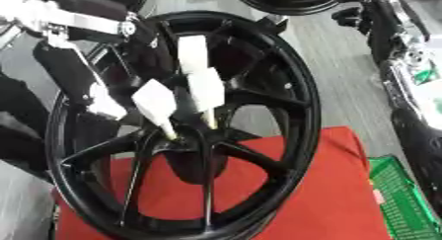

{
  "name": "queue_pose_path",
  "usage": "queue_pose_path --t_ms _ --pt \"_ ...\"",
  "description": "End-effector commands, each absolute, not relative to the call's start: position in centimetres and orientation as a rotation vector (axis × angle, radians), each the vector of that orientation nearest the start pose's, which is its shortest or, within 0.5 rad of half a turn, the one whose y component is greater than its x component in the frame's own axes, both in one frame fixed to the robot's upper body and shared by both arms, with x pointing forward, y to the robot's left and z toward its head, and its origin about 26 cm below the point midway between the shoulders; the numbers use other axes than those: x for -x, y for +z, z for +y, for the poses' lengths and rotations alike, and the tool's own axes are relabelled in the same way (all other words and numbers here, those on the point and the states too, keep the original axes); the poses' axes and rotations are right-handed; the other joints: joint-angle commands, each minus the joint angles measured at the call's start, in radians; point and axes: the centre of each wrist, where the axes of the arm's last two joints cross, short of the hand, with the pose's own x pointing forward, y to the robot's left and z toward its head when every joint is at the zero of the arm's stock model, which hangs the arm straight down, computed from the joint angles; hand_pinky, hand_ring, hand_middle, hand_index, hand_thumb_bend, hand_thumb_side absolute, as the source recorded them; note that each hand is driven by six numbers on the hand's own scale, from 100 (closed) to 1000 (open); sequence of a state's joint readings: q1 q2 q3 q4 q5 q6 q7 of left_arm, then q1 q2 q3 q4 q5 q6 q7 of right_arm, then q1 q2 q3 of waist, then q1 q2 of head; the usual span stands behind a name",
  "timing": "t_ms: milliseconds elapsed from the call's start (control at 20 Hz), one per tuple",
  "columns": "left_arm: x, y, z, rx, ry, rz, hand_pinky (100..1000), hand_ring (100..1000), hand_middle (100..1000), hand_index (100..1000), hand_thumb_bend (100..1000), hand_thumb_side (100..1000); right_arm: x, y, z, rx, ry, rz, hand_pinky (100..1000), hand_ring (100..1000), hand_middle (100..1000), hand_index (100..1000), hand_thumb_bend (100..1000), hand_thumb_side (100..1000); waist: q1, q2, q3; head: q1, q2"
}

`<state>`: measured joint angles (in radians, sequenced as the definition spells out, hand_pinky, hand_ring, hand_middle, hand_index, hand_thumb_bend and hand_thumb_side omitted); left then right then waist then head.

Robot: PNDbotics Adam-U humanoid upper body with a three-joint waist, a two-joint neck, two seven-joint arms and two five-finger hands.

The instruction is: Pull the pin out of the wheel hub.

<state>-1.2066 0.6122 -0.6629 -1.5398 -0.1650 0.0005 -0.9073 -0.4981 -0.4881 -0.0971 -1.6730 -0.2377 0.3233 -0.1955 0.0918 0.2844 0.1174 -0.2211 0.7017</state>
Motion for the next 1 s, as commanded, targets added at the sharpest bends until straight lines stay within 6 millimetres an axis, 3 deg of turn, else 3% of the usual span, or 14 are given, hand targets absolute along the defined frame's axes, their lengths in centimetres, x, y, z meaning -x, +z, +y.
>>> queue_pose_path --t_ms 50,1000 --pt "-37.7 34.26 12.32 0.344 3.013 1.92 754 795 795 828 493 392 -35.92 23.34 -32.32 0.326 0.036 -1.904 765 628 681 721 100 688 -0.005 -0.016 -0.001 0.002 -0.005" --pt "-38.23 33.58 11.85 0.317 3.022 1.909 745 785 787 804 407 348 -35.94 23.46 -32.35 0.326 0.034 -1.908 765 629 681 721 100 687 -0.007 -0.012 -0.004 -0.001 -0.014"
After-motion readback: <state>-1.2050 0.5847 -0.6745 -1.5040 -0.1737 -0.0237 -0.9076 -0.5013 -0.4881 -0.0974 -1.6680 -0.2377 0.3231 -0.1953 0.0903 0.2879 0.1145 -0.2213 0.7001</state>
